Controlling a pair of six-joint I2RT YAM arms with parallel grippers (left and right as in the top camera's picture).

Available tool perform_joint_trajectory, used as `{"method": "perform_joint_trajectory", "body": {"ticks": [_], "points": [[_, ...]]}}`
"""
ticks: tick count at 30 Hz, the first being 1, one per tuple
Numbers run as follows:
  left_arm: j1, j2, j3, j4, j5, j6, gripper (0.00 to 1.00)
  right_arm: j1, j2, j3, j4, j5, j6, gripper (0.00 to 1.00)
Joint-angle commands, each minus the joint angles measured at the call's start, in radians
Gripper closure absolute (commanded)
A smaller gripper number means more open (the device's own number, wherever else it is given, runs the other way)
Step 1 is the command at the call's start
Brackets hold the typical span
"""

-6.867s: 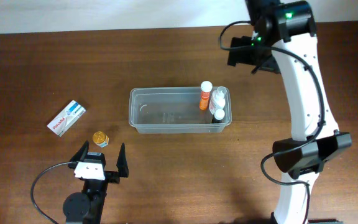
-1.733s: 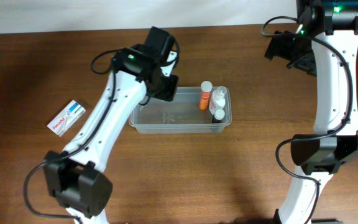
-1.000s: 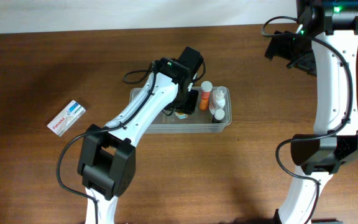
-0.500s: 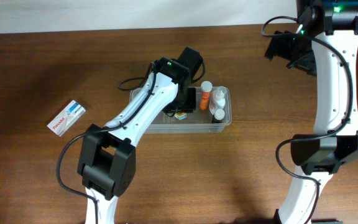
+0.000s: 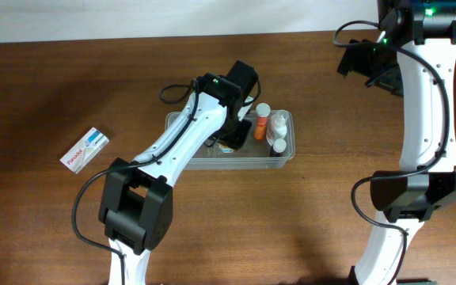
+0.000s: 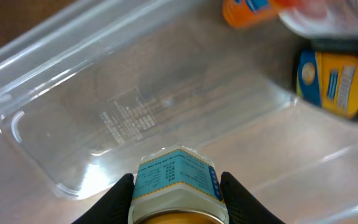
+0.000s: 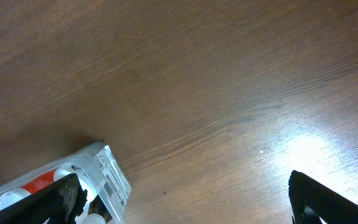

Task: Pack container
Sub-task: 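Lift the amber jar and carry it right over the container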

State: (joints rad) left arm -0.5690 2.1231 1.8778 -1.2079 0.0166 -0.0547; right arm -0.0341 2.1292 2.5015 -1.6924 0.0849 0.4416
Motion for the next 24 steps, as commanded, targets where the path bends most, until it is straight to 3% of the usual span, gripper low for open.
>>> {"method": "perform_joint_trajectory", "body": {"ticks": [1,4,9,17,24], "points": [[-0.001,0.005,0.018,-0.021,-0.012,0.196,0.89,-0.005,0.002,0.015,-0.003,-0.002,0.005,0.02],[-0.001,0.005,0.018,-0.039,-0.009,0.263,0.89,-0.005,0.002,0.015,-0.003,-0.002,0.005,0.02],[0.0,0.005,0.018,-0.034,-0.002,0.229,0.89,-0.005,0.002,0.015,-0.003,-0.002,0.005,0.02],[0.0,0.005,0.018,0.003,-0.003,-0.165,0.89,-0.005,0.002,0.015,-0.003,-0.002,0.005,0.02],[0.0,0.005,0.018,0.032,-0.037,-0.414,0.89,-0.005,0.002,0.015,-0.003,-0.002,0.005,0.01]]}}
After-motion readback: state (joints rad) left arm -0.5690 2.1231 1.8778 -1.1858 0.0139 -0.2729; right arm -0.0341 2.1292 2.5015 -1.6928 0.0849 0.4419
